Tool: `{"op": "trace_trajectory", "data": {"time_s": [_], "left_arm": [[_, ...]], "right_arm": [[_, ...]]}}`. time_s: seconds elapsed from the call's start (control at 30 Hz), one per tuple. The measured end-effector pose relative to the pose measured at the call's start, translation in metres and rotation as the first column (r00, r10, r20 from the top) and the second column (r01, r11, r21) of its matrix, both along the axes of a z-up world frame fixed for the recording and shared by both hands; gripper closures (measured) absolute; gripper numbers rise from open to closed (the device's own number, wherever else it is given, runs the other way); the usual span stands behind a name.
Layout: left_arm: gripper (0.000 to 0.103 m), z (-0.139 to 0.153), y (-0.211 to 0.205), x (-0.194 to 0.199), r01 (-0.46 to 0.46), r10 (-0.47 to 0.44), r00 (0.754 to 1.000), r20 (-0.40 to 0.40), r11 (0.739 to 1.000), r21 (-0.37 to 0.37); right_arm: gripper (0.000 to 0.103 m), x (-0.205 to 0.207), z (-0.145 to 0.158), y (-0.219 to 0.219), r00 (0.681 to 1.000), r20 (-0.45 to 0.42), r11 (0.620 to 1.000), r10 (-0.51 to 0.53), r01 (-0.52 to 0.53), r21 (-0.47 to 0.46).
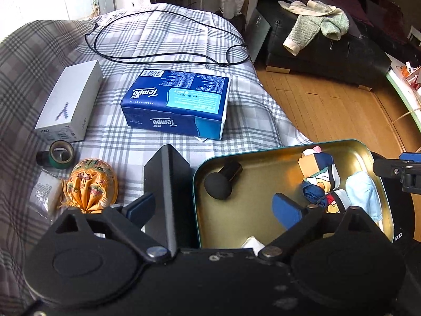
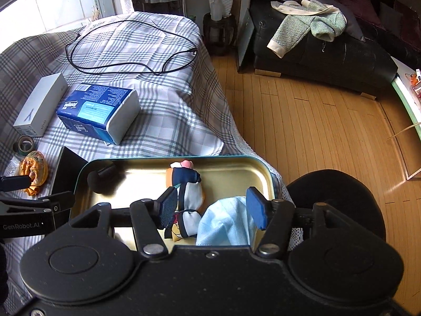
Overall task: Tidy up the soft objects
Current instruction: 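Carry the blue mask with the right gripper and release it into the gold tray, then grasp the white tissue pack with the left gripper while the right grasps the orange pouch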
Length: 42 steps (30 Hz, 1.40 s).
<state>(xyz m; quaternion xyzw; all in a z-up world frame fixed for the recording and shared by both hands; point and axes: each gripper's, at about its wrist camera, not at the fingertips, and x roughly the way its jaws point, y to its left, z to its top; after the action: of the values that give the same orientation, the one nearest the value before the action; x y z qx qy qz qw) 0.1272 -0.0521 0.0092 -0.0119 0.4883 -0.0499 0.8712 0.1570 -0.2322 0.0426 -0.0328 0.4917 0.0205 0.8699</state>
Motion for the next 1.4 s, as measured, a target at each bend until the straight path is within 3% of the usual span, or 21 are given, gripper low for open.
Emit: {"op": "trace_trajectory", "data": {"time_s": [0.37,0.77,0.83,0.97,1.13,1.3,1.4], "left_arm": [[0.001,0.004,0.013,-0.001,-0.047,0.047,0.999,0.012,0.999,0.021],[0.001,0.020,0.075,0.009,-0.227,0.223,0.972,0.070,0.973,0.044],[0.001,0.019,0.088,0.011,-0.261,0.258,0.964,0.067,0.964,0.045],[0.001,0.013,0.116,0.014,-0.329,0.326,0.943,0.060,0.942,0.059],[0.001,0.001,0.156,0.019,-0.420,0.419,0.907,0.029,0.905,0.066],[0.001,-0.019,0.197,0.024,-0.497,0.499,0.866,-0.015,0.865,0.070],[0.001,-0.033,0.217,0.031,-0.536,0.540,0.840,-0.048,0.841,0.068]], "right_arm": [[0.047,-0.002,0.009,0.012,0.998,0.052,0.999,0.027,-0.028,0.032],[0.043,-0.010,0.027,0.055,0.973,0.192,0.992,0.128,-0.128,-0.015],[0.036,-0.013,0.027,0.070,0.960,0.227,0.986,0.164,-0.154,-0.063],[0.036,-0.016,0.024,0.095,0.945,0.239,0.973,0.222,-0.199,-0.116],[0.037,-0.016,0.015,0.120,0.949,0.166,0.964,0.267,-0.262,-0.053],[0.037,-0.022,0.004,0.149,0.933,0.145,0.943,0.331,-0.321,-0.089],[0.038,-0.022,-0.003,0.161,0.930,0.116,0.937,0.348,-0.344,-0.060]]}}
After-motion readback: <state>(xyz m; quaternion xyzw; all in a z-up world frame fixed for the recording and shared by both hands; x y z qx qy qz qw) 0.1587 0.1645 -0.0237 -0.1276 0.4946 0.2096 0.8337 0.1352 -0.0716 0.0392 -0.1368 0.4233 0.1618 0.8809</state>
